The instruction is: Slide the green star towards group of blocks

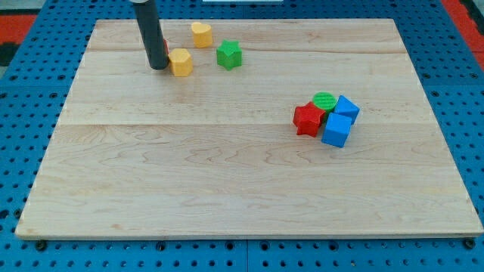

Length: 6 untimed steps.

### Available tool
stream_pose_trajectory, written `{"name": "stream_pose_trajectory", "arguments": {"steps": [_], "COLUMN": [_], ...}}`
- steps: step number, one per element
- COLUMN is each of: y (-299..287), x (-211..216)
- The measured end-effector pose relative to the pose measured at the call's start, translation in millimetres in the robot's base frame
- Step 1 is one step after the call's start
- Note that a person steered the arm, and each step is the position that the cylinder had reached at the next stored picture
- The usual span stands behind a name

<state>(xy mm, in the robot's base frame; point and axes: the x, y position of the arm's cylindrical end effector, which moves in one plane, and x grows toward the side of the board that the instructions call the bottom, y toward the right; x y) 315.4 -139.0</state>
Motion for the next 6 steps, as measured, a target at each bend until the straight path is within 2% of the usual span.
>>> {"name": "stream_pose_trajectory", "arguments": {"steps": [2,3,4,6], "y": [2,31,66,105], "x": [24,18,-9,-31]}}
